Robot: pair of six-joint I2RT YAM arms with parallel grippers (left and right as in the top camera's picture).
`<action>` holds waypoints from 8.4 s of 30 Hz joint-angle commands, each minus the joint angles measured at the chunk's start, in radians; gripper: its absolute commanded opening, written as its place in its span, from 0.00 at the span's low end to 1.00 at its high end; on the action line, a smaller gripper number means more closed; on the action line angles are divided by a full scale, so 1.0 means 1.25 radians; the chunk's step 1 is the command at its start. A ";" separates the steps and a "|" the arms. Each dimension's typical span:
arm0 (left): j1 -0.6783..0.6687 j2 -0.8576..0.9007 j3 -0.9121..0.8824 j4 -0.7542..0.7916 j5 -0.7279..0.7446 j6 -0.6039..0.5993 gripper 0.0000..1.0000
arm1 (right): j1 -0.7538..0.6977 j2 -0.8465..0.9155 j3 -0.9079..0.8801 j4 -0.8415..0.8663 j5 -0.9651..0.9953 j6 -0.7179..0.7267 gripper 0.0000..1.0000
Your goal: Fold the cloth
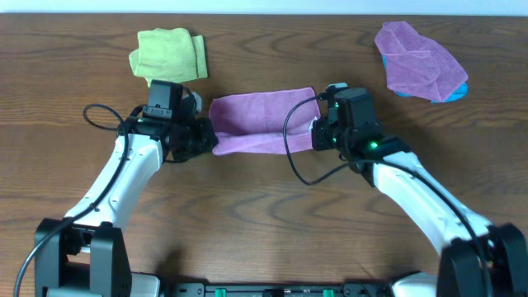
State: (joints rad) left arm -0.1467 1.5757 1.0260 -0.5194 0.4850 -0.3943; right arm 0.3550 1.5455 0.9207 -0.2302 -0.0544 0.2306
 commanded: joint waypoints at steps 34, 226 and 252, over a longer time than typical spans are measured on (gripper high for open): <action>0.002 0.322 0.022 0.561 -0.127 -0.167 0.06 | -0.020 0.377 0.242 0.171 0.128 -0.121 0.01; 0.123 0.376 0.283 0.126 0.089 0.173 0.06 | -0.093 0.325 0.244 0.096 -0.131 0.068 0.01; 0.128 0.373 0.283 0.051 -0.037 0.224 0.06 | -0.027 0.326 0.240 0.037 0.038 0.043 0.01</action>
State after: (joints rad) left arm 0.0029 2.0663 1.3575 -0.4728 0.4637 -0.1299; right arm 0.3187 1.9682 1.2160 -0.2020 -0.0498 0.3092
